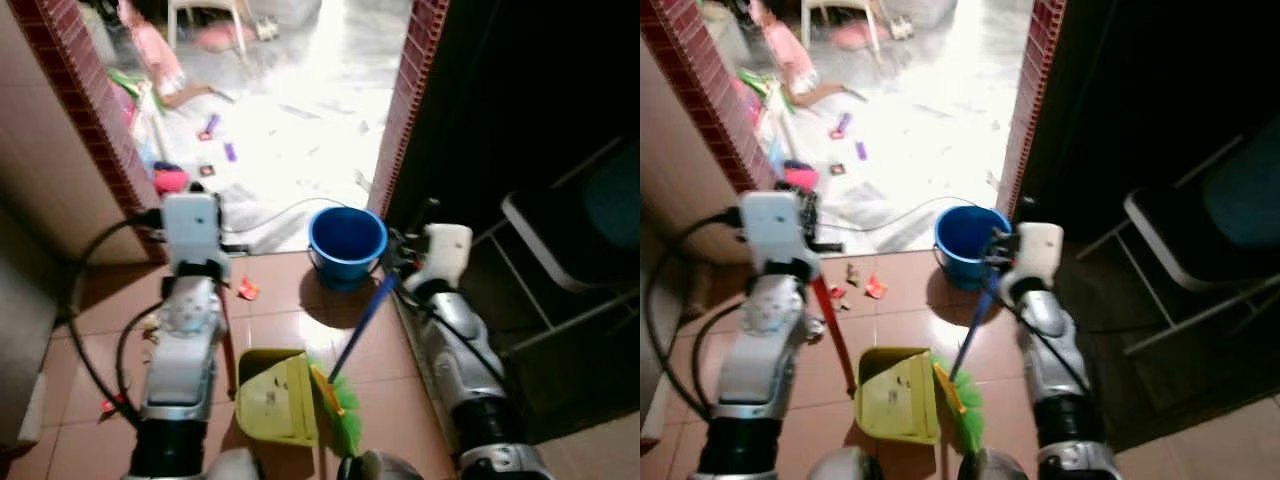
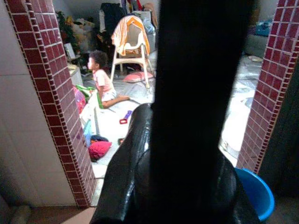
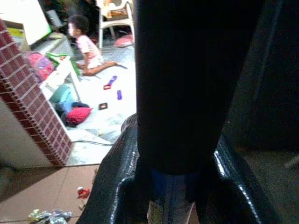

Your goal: Sweep floor

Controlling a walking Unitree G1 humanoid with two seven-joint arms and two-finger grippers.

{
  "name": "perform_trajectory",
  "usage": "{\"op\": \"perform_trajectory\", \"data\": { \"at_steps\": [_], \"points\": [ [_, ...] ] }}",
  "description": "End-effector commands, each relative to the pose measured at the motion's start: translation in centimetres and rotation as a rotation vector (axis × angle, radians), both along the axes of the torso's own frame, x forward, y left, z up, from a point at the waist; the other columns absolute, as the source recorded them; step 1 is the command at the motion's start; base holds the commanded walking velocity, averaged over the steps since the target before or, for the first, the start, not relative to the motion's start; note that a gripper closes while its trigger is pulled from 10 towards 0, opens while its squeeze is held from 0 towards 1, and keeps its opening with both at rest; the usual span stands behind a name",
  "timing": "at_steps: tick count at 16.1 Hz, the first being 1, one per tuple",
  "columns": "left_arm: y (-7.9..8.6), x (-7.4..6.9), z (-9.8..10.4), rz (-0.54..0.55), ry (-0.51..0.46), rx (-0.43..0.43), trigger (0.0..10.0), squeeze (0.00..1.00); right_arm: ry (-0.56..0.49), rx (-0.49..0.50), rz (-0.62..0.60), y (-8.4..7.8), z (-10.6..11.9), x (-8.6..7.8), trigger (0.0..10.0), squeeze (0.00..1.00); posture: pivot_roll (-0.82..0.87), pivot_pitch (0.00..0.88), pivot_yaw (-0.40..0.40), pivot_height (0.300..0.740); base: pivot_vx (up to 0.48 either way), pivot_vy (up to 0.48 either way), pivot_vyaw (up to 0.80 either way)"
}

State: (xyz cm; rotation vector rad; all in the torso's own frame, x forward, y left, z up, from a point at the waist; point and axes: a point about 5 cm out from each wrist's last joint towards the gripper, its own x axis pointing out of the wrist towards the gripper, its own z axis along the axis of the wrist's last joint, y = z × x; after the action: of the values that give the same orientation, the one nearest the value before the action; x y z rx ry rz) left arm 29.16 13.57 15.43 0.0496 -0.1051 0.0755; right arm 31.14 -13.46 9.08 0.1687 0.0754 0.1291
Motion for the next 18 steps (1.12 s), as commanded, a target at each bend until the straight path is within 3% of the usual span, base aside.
{"op": "perform_trajectory", "data": {
  "at_steps": [1, 10, 11, 16, 18],
  "points": [
    [0.0, 0.2, 1.1, 0.008, -0.055, 0.0, 10.0, 0.0, 0.015, 0.015, 0.01, 0.5, -0.1, 0.0, 10.0, 0.0, -0.02, 0.063, -0.026, 0.74, 0.0, 0.48, -0.8],
    [-0.3, 0.2, -0.4, -0.022, -0.006, 0.026, 10.0, 0.0, 0.015, 0.047, 0.0, 1.5, 0.0, 0.4, 10.0, 0.0, 0.0, 0.056, -0.015, 0.74, 0.0, 0.48, -0.74],
    [0.0, 0.2, -0.7, -0.014, -0.008, 0.058, 10.0, 0.0, 0.005, 0.044, -0.001, 1.6, 0.2, 0.7, 10.0, 0.0, 0.01, 0.056, -0.015, 0.74, 0.0, 0.48, 0.0],
    [0.4, -0.3, -1.4, 0.044, 0.0, 0.056, 10.0, 0.0, 0.001, 0.014, -0.018, 1.0, 0.4, 0.9, 10.0, 0.0, 0.02, 0.063, -0.046, 0.74, 0.0, 0.48, 0.0],
    [-0.1, -0.4, -1.4, 0.034, -0.013, 0.059, 10.0, 0.0, -0.005, 0.02, -0.009, 1.2, 0.6, 1.1, 10.0, 0.0, 0.01, 0.066, -0.054, 0.74, 0.0, 0.189, 0.0]
  ]
}}
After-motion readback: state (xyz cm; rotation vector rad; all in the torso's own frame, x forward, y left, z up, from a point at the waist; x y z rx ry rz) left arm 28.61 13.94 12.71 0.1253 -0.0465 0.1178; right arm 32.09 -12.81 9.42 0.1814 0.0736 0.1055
